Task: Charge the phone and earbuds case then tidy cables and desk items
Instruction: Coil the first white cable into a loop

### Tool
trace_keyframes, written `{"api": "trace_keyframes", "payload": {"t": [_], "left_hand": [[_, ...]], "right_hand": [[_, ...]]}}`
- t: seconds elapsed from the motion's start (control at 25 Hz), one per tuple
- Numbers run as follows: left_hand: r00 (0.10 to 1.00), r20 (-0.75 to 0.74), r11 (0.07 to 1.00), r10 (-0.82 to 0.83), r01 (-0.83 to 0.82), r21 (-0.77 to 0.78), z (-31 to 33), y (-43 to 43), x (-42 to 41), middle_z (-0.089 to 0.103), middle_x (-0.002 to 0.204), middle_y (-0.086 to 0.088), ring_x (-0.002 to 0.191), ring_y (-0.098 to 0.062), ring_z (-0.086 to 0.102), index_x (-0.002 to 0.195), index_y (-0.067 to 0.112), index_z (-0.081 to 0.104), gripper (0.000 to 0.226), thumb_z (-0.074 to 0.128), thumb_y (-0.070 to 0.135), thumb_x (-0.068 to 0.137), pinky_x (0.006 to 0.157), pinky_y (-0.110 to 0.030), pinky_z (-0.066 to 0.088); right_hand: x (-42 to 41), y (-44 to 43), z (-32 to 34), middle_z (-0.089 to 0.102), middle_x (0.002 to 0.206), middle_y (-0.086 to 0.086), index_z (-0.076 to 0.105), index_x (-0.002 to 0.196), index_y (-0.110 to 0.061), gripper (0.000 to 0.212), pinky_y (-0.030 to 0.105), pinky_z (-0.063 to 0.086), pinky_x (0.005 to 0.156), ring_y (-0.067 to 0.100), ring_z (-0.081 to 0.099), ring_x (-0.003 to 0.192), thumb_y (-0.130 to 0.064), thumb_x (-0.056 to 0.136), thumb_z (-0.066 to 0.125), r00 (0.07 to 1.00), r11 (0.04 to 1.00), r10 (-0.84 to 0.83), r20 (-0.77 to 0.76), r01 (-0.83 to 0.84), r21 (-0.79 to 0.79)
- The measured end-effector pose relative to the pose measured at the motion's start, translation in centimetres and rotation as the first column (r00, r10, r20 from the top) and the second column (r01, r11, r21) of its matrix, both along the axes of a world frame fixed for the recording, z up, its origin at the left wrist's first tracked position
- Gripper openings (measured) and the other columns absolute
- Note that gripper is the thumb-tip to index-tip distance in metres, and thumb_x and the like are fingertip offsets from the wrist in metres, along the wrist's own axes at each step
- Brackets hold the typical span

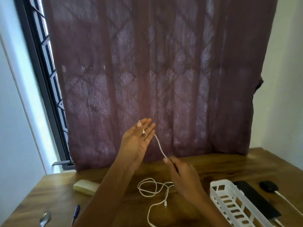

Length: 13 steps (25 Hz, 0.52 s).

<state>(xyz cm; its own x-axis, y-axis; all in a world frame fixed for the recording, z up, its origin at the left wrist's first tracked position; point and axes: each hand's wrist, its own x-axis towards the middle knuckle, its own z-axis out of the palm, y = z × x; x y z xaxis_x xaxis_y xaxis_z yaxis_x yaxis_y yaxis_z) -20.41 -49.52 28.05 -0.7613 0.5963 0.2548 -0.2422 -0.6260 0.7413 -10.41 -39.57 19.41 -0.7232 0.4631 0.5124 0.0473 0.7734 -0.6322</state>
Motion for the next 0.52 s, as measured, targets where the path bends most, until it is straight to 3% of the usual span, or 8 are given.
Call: {"api": "trace_keyframes", "payload": {"t": [0.08, 0.16, 0.24, 0.36, 0.44, 0.52], "left_hand": [[0.991, -0.087, 0.993, 0.1, -0.105, -0.051, 0.1, 0.7, -0.2, 0.052, 0.126, -0.008, 0.122, -0.022, 0.048, 0.114, 0.003, 0.051, 0.027, 0.034, 0.017, 0.098, 0.105, -0.035, 0.038], [0.941, -0.265, 0.958, 0.209, -0.252, -0.138, -0.5, 1.4, -0.3, 0.053, 0.122, 0.004, 0.122, -0.015, 0.047, 0.119, 0.007, 0.049, 0.03, 0.035, 0.021, 0.097, 0.102, -0.027, 0.039], [0.842, -0.463, 0.889, 0.276, -0.407, -0.209, -1.1, 1.8, -0.2, 0.051, 0.122, 0.014, 0.121, -0.008, 0.045, 0.112, 0.015, 0.049, 0.021, 0.036, 0.021, 0.097, 0.093, -0.015, 0.039], [0.677, -0.691, 0.812, 0.253, -0.537, -0.228, -2.3, 2.3, 0.0, 0.038, 0.134, 0.009, 0.124, -0.003, 0.037, 0.108, 0.014, 0.045, 0.015, 0.034, 0.013, 0.097, 0.086, 0.005, 0.031], [0.584, -0.789, 0.779, 0.193, -0.58, -0.239, -3.2, 2.5, 0.2, 0.04, 0.133, 0.007, 0.12, -0.004, 0.04, 0.11, 0.012, 0.045, 0.017, 0.035, 0.012, 0.097, 0.084, 0.007, 0.029], [0.57, -0.813, 0.8, 0.116, -0.539, -0.264, -3.8, 2.7, 0.8, 0.053, 0.123, 0.005, 0.109, -0.005, 0.05, 0.108, 0.017, 0.048, 0.017, 0.035, 0.016, 0.098, 0.088, -0.003, 0.037]], "right_hand": [[0.7, -0.6, 0.3, 0.052, 0.052, -0.012, 0.06, 0.098, -0.029, 0.041, 0.011, 0.029, 0.048, 0.003, 0.05, 0.05, -0.051, 0.095, 0.025, 0.995, 0.966, -0.082, -0.051, 0.092, 0.241], [1.0, -0.7, 0.0, 0.063, 0.061, -0.013, 0.06, 0.104, -0.028, 0.042, 0.01, 0.033, 0.049, 0.001, 0.056, 0.05, -0.051, 0.092, 0.027, 0.99, 0.918, -0.104, -0.095, 0.132, 0.374], [1.5, -0.5, 0.1, 0.065, 0.068, -0.015, 0.059, 0.107, -0.028, 0.031, 0.009, 0.036, 0.047, -0.001, 0.057, 0.052, -0.042, 0.087, 0.04, 0.985, 0.909, -0.068, -0.157, 0.126, 0.396], [2.0, 0.3, 1.1, 0.061, 0.076, -0.016, 0.063, 0.106, -0.028, 0.027, 0.01, 0.043, 0.051, -0.001, 0.054, 0.061, -0.035, 0.087, 0.045, 0.964, 0.927, -0.008, -0.264, 0.106, 0.359], [2.1, 0.8, 2.4, 0.06, 0.075, -0.016, 0.067, 0.101, -0.027, 0.026, 0.009, 0.041, 0.053, -0.001, 0.052, 0.063, -0.032, 0.087, 0.046, 0.944, 0.919, -0.001, -0.329, 0.131, 0.372], [2.0, 1.1, 3.7, 0.061, 0.074, -0.015, 0.07, 0.096, -0.026, 0.026, 0.01, 0.04, 0.055, 0.0, 0.052, 0.066, -0.028, 0.086, 0.046, 0.931, 0.885, 0.01, -0.365, 0.161, 0.436]]}}
